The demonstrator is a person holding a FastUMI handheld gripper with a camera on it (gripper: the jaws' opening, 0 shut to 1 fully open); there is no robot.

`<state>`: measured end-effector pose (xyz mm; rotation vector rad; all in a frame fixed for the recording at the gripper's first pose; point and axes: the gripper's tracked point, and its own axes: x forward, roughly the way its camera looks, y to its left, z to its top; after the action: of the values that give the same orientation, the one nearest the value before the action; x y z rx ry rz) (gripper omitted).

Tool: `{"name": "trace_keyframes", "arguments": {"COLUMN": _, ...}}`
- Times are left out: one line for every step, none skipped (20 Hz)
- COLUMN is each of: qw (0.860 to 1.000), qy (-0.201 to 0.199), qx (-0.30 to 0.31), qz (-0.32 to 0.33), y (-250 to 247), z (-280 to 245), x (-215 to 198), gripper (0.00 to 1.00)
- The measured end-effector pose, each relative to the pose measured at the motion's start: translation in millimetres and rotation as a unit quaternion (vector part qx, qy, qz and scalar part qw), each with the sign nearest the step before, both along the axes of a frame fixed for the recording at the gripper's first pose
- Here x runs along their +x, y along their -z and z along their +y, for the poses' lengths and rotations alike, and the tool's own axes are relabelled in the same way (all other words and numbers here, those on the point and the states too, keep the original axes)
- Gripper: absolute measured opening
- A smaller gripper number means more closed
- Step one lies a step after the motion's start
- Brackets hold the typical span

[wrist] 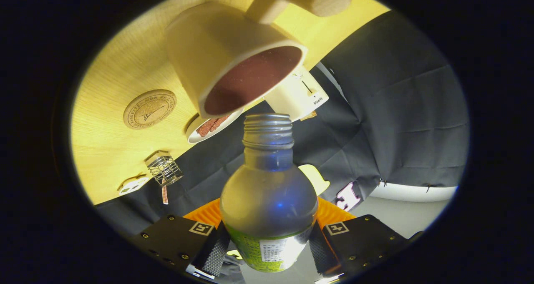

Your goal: Take the bottle from table, then pour the juice into the cup, finally place the bottle on the coaster

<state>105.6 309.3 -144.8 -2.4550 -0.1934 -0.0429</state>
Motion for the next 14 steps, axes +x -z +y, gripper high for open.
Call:
{"name": "trace_keyframes", "arguments": {"qw": 1.0, "qy": -0.002, "qx": 0.003, "qz": -0.001, "y": -2, "z": 1, "x": -1, "gripper": 0.81}}
{"name": "trace_keyframes", "arguments": {"qw": 1.0, "qy": -0.004, "qx": 0.008, "qz": -0.002, "y": -4, "z": 2, "x": -1, "gripper": 0.81}}
{"name": "trace_keyframes", "arguments": {"qw": 1.0, "qy": -0.006, "qx": 0.014, "qz": -0.002, "y": -4, "z": 0, "x": -2, "gripper": 0.81}}
{"name": "trace_keyframes", "arguments": {"qw": 1.0, "qy": -0.007, "qx": 0.021, "qz": -0.004, "y": -4, "z": 0, "x": -3, "gripper": 0.81}}
{"name": "trace_keyframes", "arguments": {"qw": 0.999, "qy": -0.01, "qx": 0.031, "qz": -0.005, "y": -7, "z": -1, "x": -3, "gripper": 0.81}}
{"name": "trace_keyframes", "arguments": {"qw": 0.999, "qy": -0.011, "qx": 0.044, "qz": -0.006, "y": -8, "z": -3, "x": -4, "gripper": 0.81}}
{"name": "trace_keyframes", "arguments": {"qw": 0.998, "qy": -0.01, "qx": 0.058, "qz": -0.006, "y": -9, "z": -6, "x": -5, "gripper": 0.81}}
{"name": "trace_keyframes", "arguments": {"qw": 0.997, "qy": -0.008, "qx": 0.074, "qz": -0.005, "y": -10, "z": -10, "x": -6, "gripper": 0.81}}
{"name": "trace_keyframes", "arguments": {"qw": 0.995, "qy": -0.007, "qx": 0.095, "qz": -0.002, "y": -9, "z": -13, "x": -6, "gripper": 0.81}}
{"name": "trace_keyframes", "arguments": {"qw": 0.993, "qy": -0.003, "qx": 0.119, "qz": 0.001, "y": -9, "z": -18, "x": -5, "gripper": 0.81}}
{"name": "trace_keyframes", "arguments": {"qw": 0.99, "qy": 0.001, "qx": 0.142, "qz": 0.006, "y": -9, "z": -23, "x": -5, "gripper": 0.81}}
{"name": "trace_keyframes", "arguments": {"qw": 0.986, "qy": 0.005, "qx": 0.165, "qz": 0.01, "y": -9, "z": -28, "x": -5, "gripper": 0.81}}
{"name": "trace_keyframes", "arguments": {"qw": 0.983, "qy": 0.008, "qx": 0.185, "qz": 0.014, "y": -9, "z": -32, "x": -5, "gripper": 0.81}}
{"name": "trace_keyframes", "arguments": {"qw": 0.979, "qy": 0.011, "qx": 0.204, "qz": 0.016, "y": -9, "z": -36, "x": -4, "gripper": 0.81}}
